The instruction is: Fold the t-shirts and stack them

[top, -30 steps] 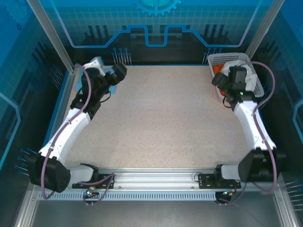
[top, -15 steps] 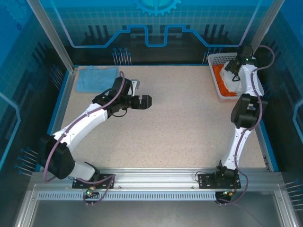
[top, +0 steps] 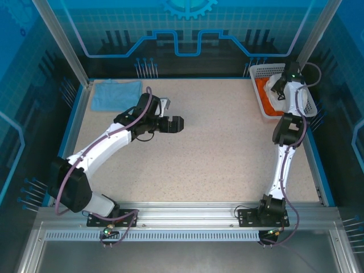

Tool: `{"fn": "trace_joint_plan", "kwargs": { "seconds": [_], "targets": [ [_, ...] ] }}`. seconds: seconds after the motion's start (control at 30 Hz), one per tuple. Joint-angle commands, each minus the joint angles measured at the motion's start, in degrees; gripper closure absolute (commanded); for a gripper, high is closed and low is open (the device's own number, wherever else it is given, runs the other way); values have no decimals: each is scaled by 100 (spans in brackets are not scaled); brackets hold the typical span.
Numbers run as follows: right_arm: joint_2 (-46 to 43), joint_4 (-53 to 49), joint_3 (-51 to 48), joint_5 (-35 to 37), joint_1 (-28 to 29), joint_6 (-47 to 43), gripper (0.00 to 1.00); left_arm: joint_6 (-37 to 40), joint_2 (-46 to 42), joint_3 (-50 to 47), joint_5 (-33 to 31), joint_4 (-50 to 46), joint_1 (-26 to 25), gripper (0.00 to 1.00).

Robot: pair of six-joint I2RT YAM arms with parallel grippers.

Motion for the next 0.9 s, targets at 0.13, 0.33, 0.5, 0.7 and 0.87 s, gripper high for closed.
{"fn": "trace_joint_plan", "kwargs": {
  "seconds": [0.13,0.33,0.5,0.7,0.87],
  "targets": [
    [-670,554,-363,-292,-70,48,75,43,227,5,316,17,-13,1],
    [-2297,1377,-1422,164,217,-56,77,-22,298,32,455,33,-8,1],
    [-3293,1779,-1990,431,446,28,92,-44,227,5,471,62,-13,1],
    [-3823,2057,-2823,-464,535,493,99,-95,85,-3,526,70,-13,1],
    [-4064,2399,-3353,-662,581,660,100,-95,-81,-39,536,77,-56,1]
  ]
}}
